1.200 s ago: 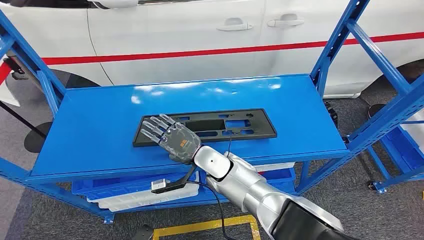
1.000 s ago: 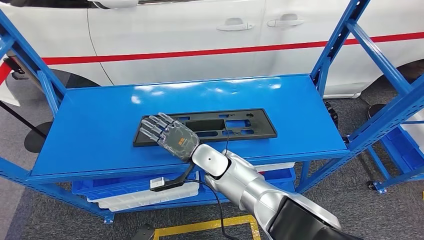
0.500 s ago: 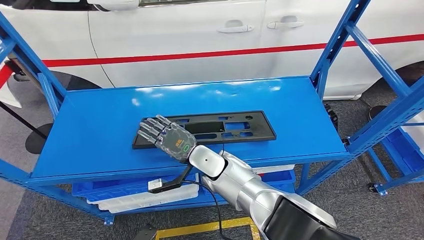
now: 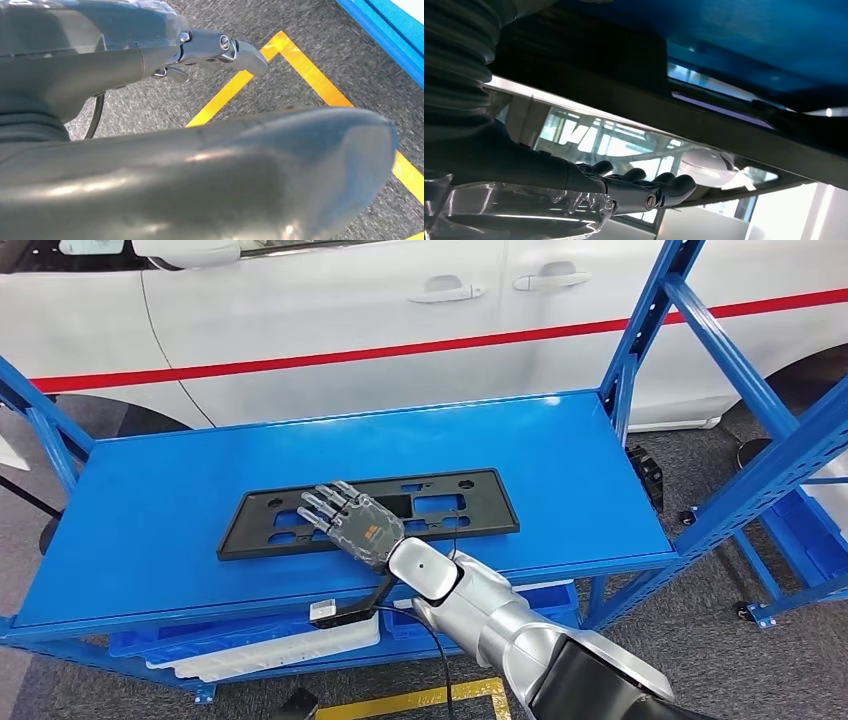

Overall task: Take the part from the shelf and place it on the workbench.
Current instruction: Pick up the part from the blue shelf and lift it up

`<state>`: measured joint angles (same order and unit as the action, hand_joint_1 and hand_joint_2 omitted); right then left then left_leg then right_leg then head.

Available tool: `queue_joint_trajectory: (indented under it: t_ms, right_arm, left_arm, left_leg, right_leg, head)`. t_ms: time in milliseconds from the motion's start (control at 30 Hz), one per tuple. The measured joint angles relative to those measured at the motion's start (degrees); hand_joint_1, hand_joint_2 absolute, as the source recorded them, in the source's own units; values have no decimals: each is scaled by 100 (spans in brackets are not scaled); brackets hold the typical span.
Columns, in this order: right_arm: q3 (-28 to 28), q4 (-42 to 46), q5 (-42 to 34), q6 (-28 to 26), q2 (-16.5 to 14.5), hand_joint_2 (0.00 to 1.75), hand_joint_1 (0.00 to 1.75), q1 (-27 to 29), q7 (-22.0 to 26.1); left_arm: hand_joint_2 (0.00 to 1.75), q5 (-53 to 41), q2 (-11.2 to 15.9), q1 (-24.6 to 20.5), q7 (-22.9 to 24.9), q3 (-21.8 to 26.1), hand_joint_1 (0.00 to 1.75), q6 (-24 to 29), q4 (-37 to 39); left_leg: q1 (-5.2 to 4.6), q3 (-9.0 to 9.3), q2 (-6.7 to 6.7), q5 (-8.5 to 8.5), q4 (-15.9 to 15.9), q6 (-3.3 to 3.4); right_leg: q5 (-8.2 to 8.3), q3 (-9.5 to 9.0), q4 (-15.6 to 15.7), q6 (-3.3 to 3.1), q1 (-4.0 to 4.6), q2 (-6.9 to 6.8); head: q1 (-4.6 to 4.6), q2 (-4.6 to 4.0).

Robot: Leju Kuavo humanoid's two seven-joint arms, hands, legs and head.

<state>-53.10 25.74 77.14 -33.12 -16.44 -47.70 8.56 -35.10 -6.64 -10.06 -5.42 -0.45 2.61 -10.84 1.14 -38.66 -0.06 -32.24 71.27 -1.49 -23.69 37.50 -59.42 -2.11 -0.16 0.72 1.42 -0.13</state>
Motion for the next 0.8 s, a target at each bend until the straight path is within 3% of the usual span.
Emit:
queue_joint_trajectory:
  t_ms: [67,133,167,233,300,367,567,700,800]
  right_arm:
    - [11,-41,5,10,0,175,0,8,-32]
    - [17,-76,13,34,4,175,0,13,-50]
    - [20,-92,20,54,8,175,0,21,-59]
    - [28,-118,29,107,12,175,74,34,-77]
    - [45,-139,30,164,15,175,161,43,-95]
    - [65,-165,38,212,16,175,175,64,-120]
    - [97,-216,96,279,37,175,175,121,-202]
    - [126,-223,116,278,49,175,175,128,-207]
    - [163,-223,122,275,56,175,175,136,-205]
  left_arm:
    - [0,-1,6,-6,-3,22,0,-1,0]
    - [0,-3,16,-16,-5,43,0,-2,0]
    - [0,-4,19,-14,-4,51,0,-4,0]
    - [0,-8,16,-5,4,58,0,-12,0]
    - [0,-15,17,-4,10,63,0,-18,0]
    - [0,-30,16,-5,9,73,0,-25,0]
    - [0,-55,15,-5,-19,104,0,-26,0]
    - [175,-97,15,-8,-85,111,0,25,0]
    - [175,-177,15,-17,-115,113,0,79,0]
  left_leg:
    - [-46,261,2,452,-747,109]
    - [-97,420,1,611,-1191,172]
    - [-107,444,-3,616,-1267,157]
    - [-108,468,-17,685,-1312,111]
    - [-114,472,-27,694,-1316,105]
    - [-121,470,-30,695,-1312,128]
    - [-123,458,-30,702,-1308,165]
    - [-124,458,-30,699,-1306,173]
    - [-124,459,-30,698,-1306,174]
  right_leg:
    - [-19,-50,3,0,36,18]
    - [-21,-56,8,34,43,22]
    - [-34,-52,7,45,52,21]
    - [-35,-50,12,50,51,18]
    - [-22,-59,23,59,42,15]
    - [-13,-69,42,91,36,15]
    - [13,-81,85,132,34,15]
    - [15,-84,89,138,28,15]
    - [15,-84,90,140,15,15]
  head:
    - [-1,0]
    - [-1,0]
    - [-1,0]
    - [-1,0]
    - [-2,0]
    - [-2,0]
    - [-2,0]
    - [-2,0]
    - [-2,0]
